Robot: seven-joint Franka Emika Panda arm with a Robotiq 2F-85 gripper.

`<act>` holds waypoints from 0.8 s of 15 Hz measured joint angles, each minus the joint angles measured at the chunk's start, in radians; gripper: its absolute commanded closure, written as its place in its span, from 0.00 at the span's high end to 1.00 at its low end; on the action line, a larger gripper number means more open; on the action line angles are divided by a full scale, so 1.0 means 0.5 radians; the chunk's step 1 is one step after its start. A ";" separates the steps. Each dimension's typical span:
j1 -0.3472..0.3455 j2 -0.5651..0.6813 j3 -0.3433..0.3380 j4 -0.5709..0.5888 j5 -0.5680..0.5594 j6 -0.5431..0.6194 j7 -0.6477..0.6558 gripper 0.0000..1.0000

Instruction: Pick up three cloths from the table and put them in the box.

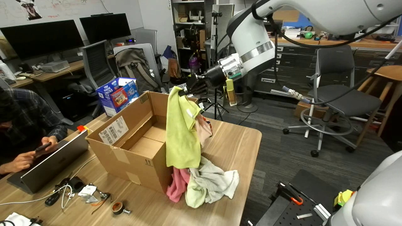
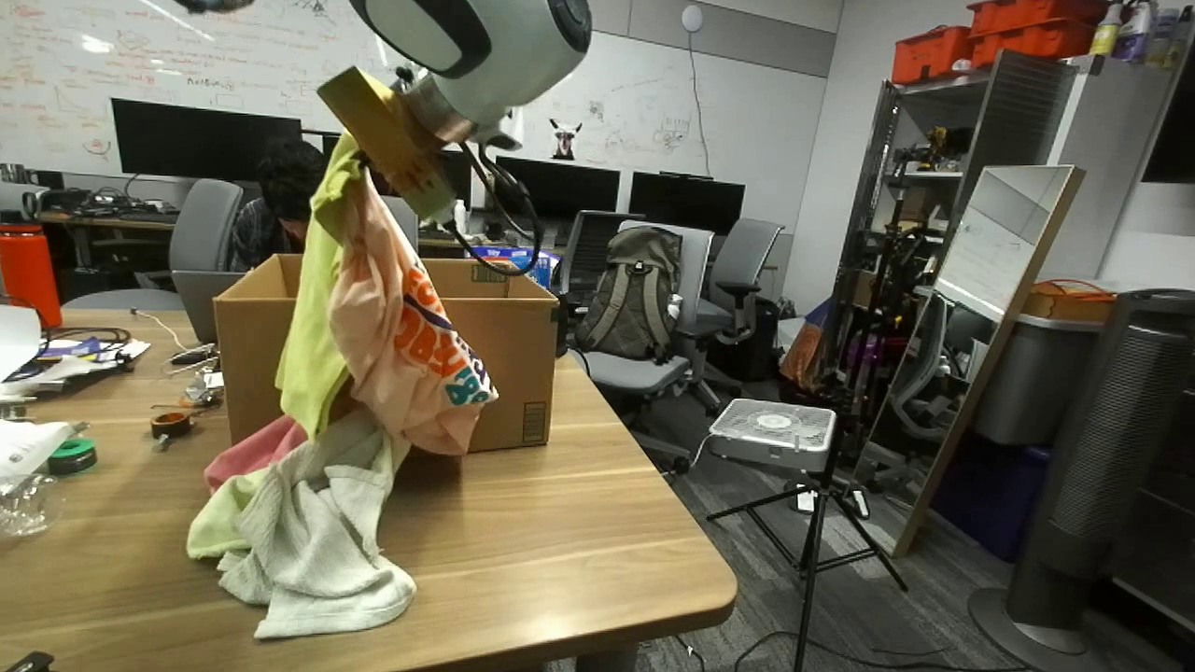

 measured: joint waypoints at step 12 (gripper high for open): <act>0.208 -0.601 0.178 -0.095 0.287 0.063 0.286 0.01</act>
